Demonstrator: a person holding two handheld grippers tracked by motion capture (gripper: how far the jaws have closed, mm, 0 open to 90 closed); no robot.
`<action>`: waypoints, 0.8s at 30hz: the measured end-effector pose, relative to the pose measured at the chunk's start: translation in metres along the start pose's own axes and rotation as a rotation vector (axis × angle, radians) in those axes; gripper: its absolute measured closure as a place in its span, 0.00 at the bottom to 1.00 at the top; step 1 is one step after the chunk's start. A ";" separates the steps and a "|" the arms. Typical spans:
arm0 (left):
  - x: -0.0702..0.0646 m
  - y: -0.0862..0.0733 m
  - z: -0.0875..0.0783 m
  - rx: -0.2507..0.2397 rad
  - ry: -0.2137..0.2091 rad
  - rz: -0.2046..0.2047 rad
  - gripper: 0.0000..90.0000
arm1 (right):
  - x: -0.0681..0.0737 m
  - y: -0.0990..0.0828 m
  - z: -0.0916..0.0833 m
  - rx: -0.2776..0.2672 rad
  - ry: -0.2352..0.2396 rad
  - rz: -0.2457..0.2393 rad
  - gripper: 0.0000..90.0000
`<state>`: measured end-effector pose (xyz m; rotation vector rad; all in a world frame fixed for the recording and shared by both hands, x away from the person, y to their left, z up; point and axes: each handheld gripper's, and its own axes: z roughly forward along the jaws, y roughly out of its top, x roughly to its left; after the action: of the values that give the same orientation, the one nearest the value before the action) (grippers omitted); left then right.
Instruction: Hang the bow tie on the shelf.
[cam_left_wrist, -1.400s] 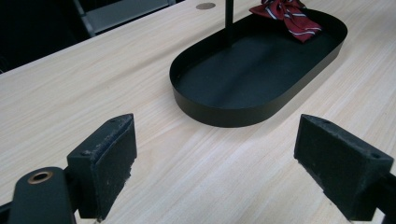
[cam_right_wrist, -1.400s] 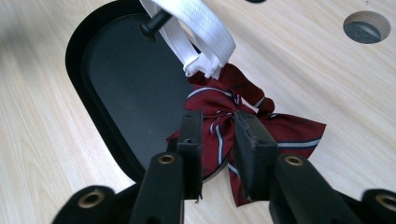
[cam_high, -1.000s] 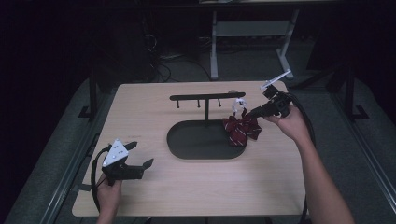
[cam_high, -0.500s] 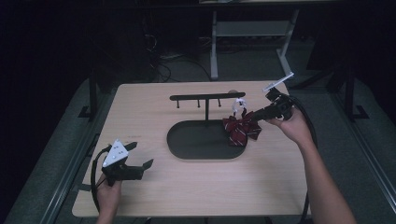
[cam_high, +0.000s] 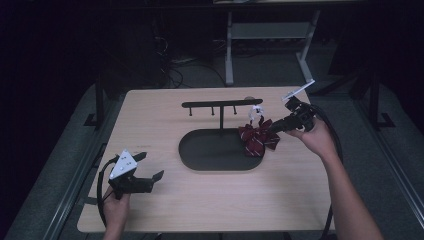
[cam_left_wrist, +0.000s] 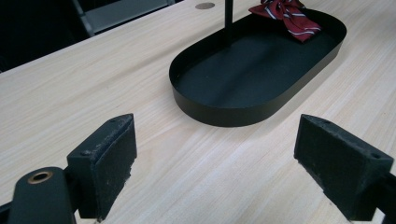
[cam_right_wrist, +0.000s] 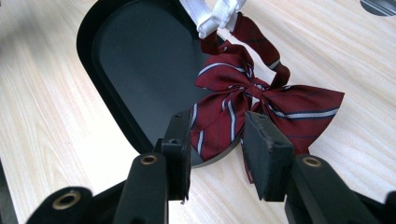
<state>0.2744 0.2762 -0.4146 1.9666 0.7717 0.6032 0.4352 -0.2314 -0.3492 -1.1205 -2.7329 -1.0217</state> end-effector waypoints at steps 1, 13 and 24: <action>0.000 0.000 0.000 0.001 0.000 0.000 0.14 | 0.001 -0.001 0.000 -0.003 0.000 -0.004 0.69; -0.001 0.000 0.001 0.005 -0.002 -0.009 0.14 | 0.001 -0.013 0.001 -0.005 0.022 0.006 0.67; -0.001 0.000 0.000 0.003 -0.001 -0.009 0.14 | 0.001 -0.029 0.005 -0.012 0.041 0.017 0.64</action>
<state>0.2741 0.2757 -0.4149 1.9650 0.7806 0.5960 0.4170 -0.2432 -0.3696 -1.1094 -2.6854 -1.0482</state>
